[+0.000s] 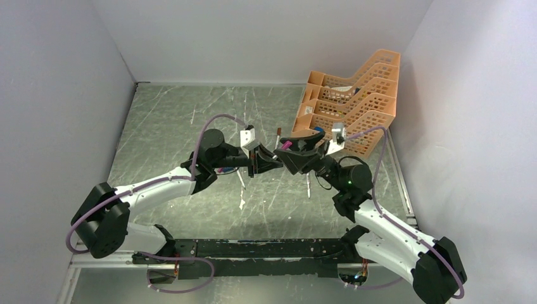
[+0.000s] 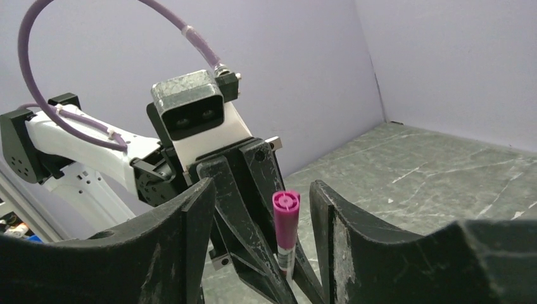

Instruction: Insert the pens into the pen caps

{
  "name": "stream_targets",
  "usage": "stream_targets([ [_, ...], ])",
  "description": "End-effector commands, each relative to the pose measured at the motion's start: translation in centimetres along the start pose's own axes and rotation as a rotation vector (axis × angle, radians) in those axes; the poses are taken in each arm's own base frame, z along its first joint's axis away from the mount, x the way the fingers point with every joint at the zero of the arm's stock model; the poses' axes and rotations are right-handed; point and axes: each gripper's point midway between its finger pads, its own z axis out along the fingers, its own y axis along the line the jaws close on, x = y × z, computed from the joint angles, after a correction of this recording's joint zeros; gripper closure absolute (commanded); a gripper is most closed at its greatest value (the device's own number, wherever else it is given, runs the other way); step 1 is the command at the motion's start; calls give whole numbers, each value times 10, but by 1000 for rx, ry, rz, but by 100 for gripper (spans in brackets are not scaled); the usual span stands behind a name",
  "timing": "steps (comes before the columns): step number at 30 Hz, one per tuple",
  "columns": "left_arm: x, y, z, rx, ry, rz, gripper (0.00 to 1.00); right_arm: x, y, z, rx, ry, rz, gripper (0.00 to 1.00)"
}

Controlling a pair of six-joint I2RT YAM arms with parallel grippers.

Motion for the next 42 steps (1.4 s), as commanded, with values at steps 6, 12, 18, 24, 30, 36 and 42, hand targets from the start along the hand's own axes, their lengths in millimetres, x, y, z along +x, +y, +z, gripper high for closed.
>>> stream_targets([
  [6,-7,-3,0,11,4,46,93,-10,-3,8,19,-8,-29,82],
  [12,-31,-6,2,18,-49,81,93,3,-7,6,31,30,4,100],
  [18,-66,-4,9,31,-100,147,93,22,-9,0,46,100,82,100],
  [24,-88,2,19,38,-121,199,93,58,-16,-18,91,200,144,100],
  [30,-96,4,30,83,-114,228,93,96,-21,-37,135,309,170,100],
  [36,-109,6,38,108,-130,268,93,128,-19,-46,141,392,196,100],
  [42,-124,7,43,123,-147,308,93,154,-18,-53,146,446,235,100],
])
